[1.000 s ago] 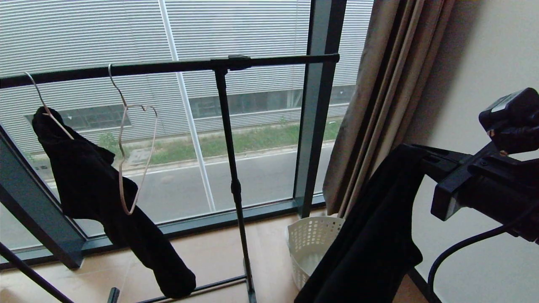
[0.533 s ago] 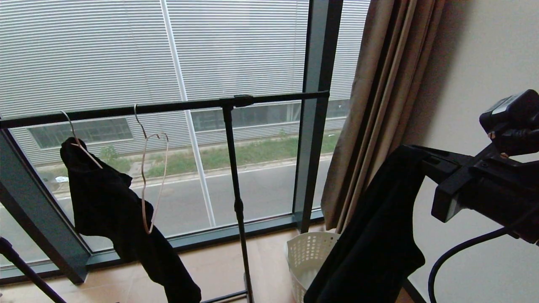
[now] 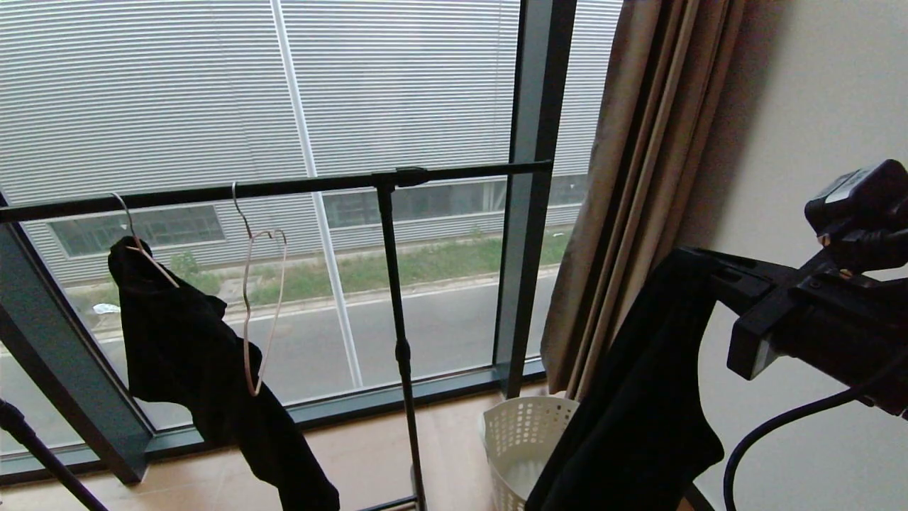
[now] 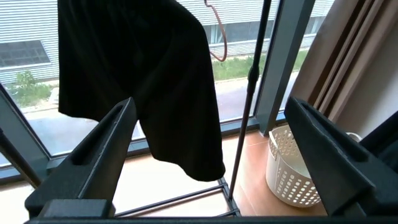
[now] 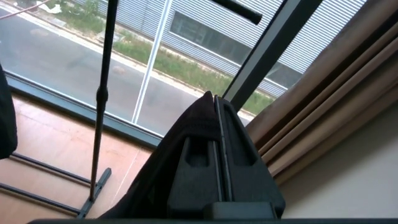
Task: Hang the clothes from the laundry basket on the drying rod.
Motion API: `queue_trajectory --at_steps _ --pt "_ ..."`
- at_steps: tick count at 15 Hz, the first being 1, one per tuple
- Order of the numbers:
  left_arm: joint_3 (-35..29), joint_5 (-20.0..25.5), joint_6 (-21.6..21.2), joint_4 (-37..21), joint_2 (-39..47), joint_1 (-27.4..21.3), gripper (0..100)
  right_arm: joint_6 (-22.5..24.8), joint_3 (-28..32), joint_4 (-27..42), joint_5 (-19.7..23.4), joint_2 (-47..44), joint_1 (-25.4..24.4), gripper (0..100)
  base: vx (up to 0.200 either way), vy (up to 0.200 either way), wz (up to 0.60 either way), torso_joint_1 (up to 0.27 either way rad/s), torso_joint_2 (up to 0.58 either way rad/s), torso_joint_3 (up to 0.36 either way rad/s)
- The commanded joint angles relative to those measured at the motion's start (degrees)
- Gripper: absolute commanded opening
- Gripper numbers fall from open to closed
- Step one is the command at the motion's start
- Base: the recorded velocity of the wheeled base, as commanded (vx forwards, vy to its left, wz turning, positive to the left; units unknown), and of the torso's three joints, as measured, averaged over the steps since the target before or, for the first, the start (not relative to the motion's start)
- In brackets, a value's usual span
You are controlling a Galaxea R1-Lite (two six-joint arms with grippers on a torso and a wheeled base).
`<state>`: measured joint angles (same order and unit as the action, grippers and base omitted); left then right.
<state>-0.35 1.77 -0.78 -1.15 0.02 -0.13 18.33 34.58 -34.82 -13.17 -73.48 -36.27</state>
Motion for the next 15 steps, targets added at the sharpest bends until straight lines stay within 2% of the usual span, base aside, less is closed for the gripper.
queue_trajectory --at_steps 1,6,9,12,15 --pt "0.0 0.0 0.0 0.0 0.0 0.0 100 0.1 -0.6 -1.0 0.0 -0.5 0.1 0 0.000 0.000 0.60 0.002 0.01 0.017" --pt "0.0 0.1 -0.1 0.0 0.0 0.0 100 0.2 -0.7 -1.0 0.0 -0.5 0.0 0 0.000 0.000 0.60 0.007 0.00 0.006" --pt "0.0 0.2 -0.1 0.0 0.0 0.0 100 0.2 -0.7 -1.1 0.0 -0.4 0.1 0 0.000 0.000 0.00 0.000 0.00 0.000" --pt "0.0 0.2 -0.1 0.0 0.0 0.0 100 0.2 -0.7 -1.2 0.0 -0.4 0.1 0 -0.200 0.000 0.00 0.006 0.01 -0.001" --pt "0.0 0.3 -0.1 0.0 0.0 0.0 100 0.2 -0.7 -1.2 0.0 -0.4 0.1 0 0.000 0.200 0.00 -0.015 0.00 0.007"
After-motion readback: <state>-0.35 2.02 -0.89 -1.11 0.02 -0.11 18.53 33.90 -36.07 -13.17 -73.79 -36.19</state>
